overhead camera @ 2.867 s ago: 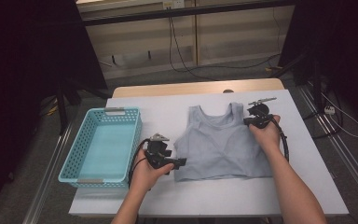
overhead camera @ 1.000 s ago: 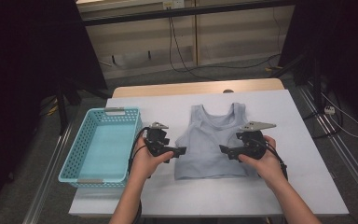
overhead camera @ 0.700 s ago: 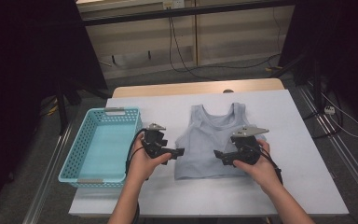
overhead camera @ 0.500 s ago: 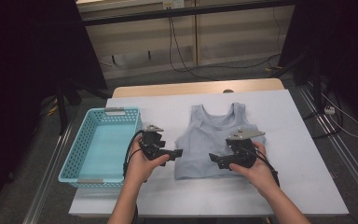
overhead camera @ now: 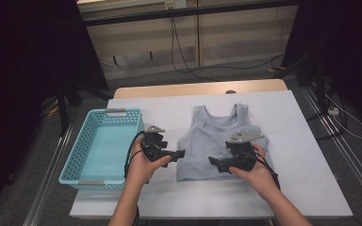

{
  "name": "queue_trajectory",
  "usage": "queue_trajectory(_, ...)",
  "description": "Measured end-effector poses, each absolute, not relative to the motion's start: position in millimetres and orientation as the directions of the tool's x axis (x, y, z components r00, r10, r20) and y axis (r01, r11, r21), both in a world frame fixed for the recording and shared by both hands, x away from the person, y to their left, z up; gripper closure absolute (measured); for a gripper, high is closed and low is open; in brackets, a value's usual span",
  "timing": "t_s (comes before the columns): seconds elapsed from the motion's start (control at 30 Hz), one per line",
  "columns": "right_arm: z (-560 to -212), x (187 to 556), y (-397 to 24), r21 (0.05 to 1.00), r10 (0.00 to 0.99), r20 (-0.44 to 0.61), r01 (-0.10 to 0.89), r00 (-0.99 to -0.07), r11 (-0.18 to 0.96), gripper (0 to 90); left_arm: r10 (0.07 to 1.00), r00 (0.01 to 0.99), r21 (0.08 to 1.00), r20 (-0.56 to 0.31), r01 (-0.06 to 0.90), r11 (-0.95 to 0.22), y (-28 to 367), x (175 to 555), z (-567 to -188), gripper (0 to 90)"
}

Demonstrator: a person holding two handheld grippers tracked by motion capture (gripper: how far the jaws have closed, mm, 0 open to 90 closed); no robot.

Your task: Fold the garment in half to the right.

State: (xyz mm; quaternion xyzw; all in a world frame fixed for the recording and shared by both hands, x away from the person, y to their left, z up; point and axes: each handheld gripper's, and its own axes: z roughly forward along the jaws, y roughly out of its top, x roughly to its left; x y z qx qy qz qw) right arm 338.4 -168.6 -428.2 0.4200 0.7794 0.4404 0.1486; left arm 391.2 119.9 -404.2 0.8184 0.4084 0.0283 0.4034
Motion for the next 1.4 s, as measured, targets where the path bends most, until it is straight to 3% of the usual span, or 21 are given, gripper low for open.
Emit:
queue_trajectory(1.03,-426.2,327.5,-122.6,0.818,0.643,0.129,0.448,-0.755,0.361,12.3,0.705,0.651,0.684,-0.281,0.651,-0.329,134.0,388.7,-403.7,11.7)
queue_trajectory(1.4,-435.1,325.5,-105.4,0.811,0.586,0.127,0.424,-0.800,0.404,22.3,0.717,0.640,0.684,-0.276,0.654,-0.321,135.4,387.9,-404.6,12.6)
